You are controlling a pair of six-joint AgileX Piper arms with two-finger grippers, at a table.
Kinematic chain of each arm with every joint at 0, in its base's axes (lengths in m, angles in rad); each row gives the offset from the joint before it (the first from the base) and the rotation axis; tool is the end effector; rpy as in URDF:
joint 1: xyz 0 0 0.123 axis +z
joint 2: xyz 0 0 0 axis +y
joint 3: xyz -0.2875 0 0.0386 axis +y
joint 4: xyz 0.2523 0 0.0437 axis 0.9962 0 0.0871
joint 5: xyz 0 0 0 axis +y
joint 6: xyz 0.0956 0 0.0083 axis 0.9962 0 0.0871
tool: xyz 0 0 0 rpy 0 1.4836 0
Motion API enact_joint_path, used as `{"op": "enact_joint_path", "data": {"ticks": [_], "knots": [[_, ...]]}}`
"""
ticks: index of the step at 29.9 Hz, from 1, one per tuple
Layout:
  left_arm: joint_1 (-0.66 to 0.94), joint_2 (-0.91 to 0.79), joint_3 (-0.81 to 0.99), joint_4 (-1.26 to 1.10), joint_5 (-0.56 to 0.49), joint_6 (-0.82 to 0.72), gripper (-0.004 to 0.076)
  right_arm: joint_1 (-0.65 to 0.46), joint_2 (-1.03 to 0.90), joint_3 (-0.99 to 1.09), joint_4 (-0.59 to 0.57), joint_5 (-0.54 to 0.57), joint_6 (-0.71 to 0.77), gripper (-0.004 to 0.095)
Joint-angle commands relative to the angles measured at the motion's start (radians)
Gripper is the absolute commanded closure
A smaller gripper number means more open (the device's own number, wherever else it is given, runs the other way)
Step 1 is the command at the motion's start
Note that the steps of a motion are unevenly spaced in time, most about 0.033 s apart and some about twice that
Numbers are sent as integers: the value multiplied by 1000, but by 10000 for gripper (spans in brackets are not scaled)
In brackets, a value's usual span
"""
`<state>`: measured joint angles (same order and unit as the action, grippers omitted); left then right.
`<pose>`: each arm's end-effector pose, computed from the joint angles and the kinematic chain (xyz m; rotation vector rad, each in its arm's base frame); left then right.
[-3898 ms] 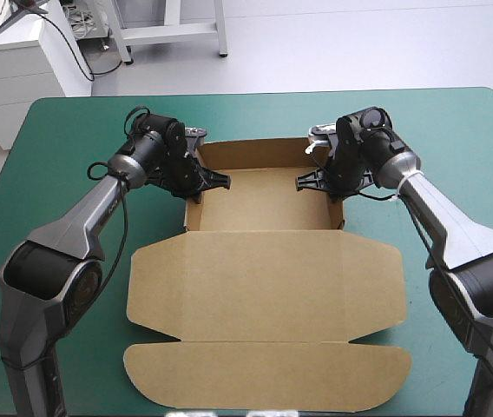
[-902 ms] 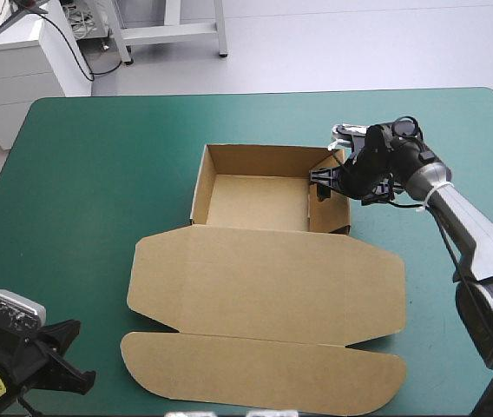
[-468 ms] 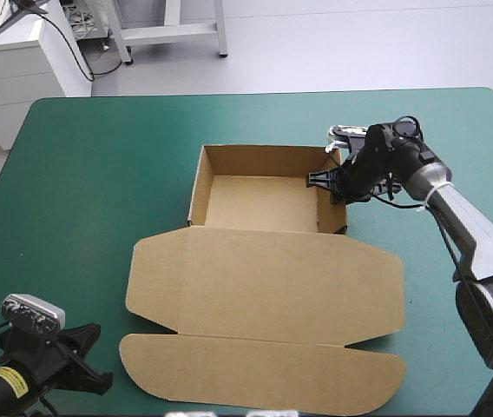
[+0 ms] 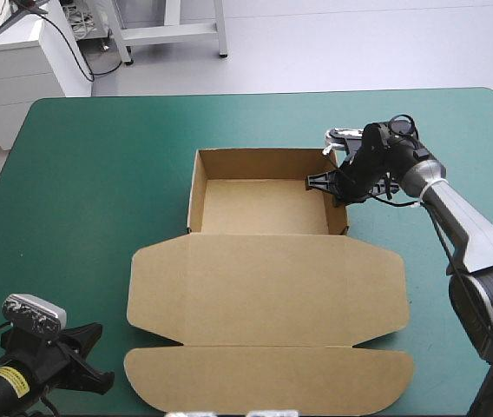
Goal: Fold the box
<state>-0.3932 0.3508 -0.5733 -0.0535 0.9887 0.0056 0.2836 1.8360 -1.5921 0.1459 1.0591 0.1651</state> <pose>0.0485 -0.0248 0.2961 0.4393 2.2197 -0.2735 0.3820 0.1240 0.2827 -0.0981 2.8094 0.3043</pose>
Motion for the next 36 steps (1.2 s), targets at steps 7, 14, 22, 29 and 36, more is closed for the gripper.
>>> {"op": "enact_joint_path", "data": {"ticks": [7, 14, 22, 29, 36], "knots": [[-4, 9, -25, -15, -61, -6, 732, -97, -85, -291, -54, 141, -52, 927], [-4, 9, -25, -15, -61, -6, 732, -340, -95, -430, -132, 190, -90, 927], [-4, 9, -25, -7, -100, -6, 732, -637, -44, -429, -161, 172, -114, 927], [-4, 9, -25, -13, -106, 1, 732, -788, 48, -429, -131, 171, -147, 924], [-4, 9, -25, -22, -101, 1, 732, -848, 102, -429, -123, 146, -203, 828]]}}
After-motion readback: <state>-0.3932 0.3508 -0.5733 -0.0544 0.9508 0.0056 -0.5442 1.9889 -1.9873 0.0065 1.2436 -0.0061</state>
